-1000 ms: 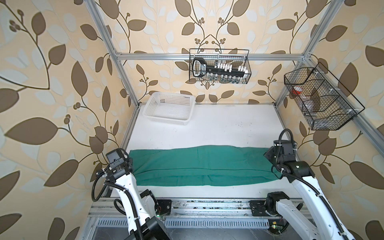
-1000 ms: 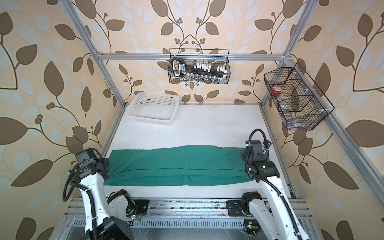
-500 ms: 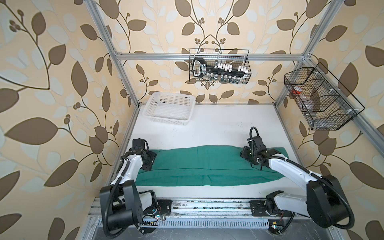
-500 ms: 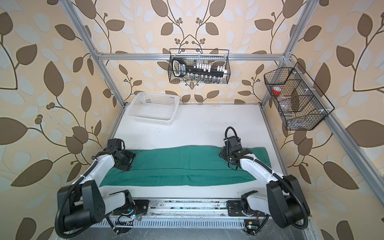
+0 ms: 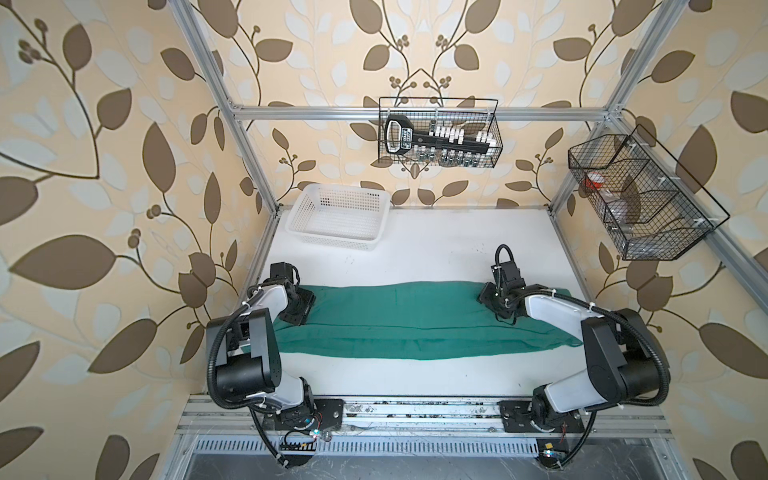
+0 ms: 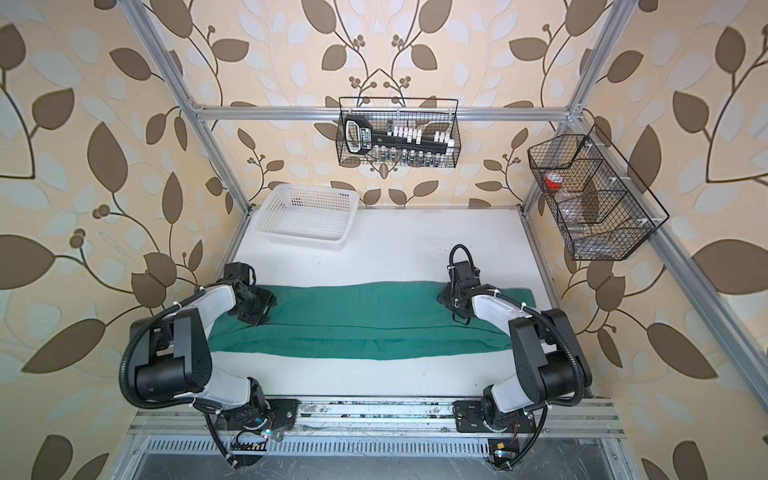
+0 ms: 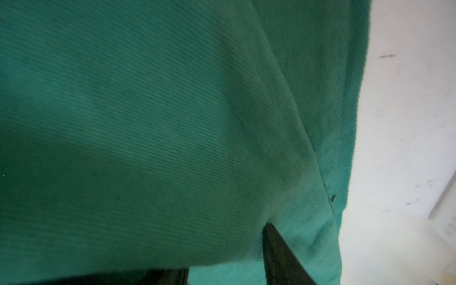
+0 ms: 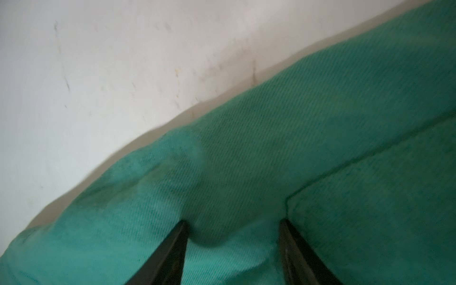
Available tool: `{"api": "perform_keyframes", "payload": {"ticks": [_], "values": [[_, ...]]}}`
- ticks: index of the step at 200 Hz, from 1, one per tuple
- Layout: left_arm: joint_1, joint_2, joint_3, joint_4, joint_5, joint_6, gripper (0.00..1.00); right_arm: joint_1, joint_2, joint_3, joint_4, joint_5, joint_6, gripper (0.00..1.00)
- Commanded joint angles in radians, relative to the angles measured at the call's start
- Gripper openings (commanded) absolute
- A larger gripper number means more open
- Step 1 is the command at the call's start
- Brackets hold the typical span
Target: Fold and stack the trousers
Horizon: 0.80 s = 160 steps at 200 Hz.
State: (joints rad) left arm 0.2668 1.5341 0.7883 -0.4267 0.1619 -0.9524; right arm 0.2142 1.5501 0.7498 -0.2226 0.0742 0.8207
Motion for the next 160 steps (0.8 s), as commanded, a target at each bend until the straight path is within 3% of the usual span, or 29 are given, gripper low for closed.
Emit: {"api": "perform_keyframes", "payload": {"ticks": [1,62,84,104,160], "values": [[-0.006,0.121,0.008,0.068,-0.018,0.034,0.51,-0.018,0.1,0.047,-0.02,0.022,-0.026,0.6],[-0.008,0.185,0.147,0.03,-0.058,0.07,0.6,-0.047,0.228,0.233,-0.06,0.02,-0.111,0.61],[-0.017,0.164,0.204,-0.047,-0.071,0.106,0.65,-0.032,0.17,0.256,-0.082,0.005,-0.26,0.62],[-0.029,0.12,0.227,-0.119,-0.065,0.149,0.68,-0.009,0.09,0.237,-0.081,-0.102,-0.39,0.63],[-0.098,0.006,0.121,-0.194,-0.034,0.19,0.72,0.228,0.005,0.185,-0.07,-0.3,-0.593,0.63]]}}
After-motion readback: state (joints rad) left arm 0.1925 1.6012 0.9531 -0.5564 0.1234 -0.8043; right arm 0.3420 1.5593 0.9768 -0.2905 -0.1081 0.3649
